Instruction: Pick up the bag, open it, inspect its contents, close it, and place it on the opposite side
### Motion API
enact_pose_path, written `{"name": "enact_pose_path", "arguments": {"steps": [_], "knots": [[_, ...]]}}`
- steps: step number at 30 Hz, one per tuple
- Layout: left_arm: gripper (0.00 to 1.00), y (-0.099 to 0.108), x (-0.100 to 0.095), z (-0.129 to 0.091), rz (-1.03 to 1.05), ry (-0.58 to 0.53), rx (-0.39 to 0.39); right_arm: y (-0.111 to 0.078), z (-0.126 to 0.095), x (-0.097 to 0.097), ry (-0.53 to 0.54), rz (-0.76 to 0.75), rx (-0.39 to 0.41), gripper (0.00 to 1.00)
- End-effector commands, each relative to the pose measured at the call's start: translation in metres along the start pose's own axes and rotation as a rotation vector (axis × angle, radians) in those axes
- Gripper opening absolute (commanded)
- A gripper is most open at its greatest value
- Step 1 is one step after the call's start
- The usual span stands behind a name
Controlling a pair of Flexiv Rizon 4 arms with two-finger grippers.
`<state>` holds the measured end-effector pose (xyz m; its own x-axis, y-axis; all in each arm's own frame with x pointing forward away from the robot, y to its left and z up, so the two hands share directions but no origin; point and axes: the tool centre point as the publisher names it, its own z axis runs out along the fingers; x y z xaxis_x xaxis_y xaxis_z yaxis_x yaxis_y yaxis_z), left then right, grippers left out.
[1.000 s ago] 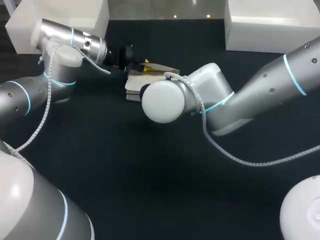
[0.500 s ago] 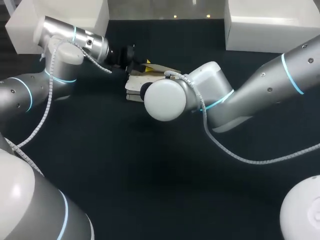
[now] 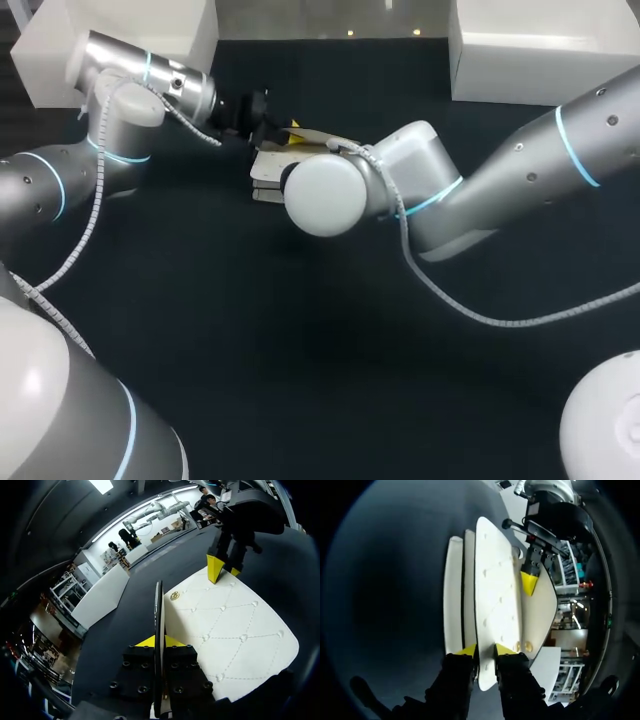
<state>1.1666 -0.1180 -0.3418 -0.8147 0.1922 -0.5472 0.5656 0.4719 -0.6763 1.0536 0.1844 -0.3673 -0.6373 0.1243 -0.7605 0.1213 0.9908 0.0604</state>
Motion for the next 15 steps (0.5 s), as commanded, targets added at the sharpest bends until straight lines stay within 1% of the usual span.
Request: {"name": "enact_pose_path", "arguments": {"steps": [1, 2, 11, 15], "knots": [[0.0, 0.002, 0.001, 0.0, 0.005, -0.001, 0.01, 0.002, 0.003, 0.0, -0.004, 0.002, 0.006, 0.04], [0.0, 0.002, 0.002, 0.0, 0.007, -0.001, 0.009, 0.002, 0.003, 0.0, -0.004, 0.003, 0.006, 0.0], [0.0, -0.008, 0.008, -0.004, 0.051, -0.006, 0.009, 0.003, 0.003, 0.0, -0.005, 0.016, 0.007, 0.0], [0.0, -0.013, 0.01, -0.005, 0.08, -0.026, 0.0, 0.003, 0.003, 0.0, -0.003, 0.018, 0.006, 0.0]]}}
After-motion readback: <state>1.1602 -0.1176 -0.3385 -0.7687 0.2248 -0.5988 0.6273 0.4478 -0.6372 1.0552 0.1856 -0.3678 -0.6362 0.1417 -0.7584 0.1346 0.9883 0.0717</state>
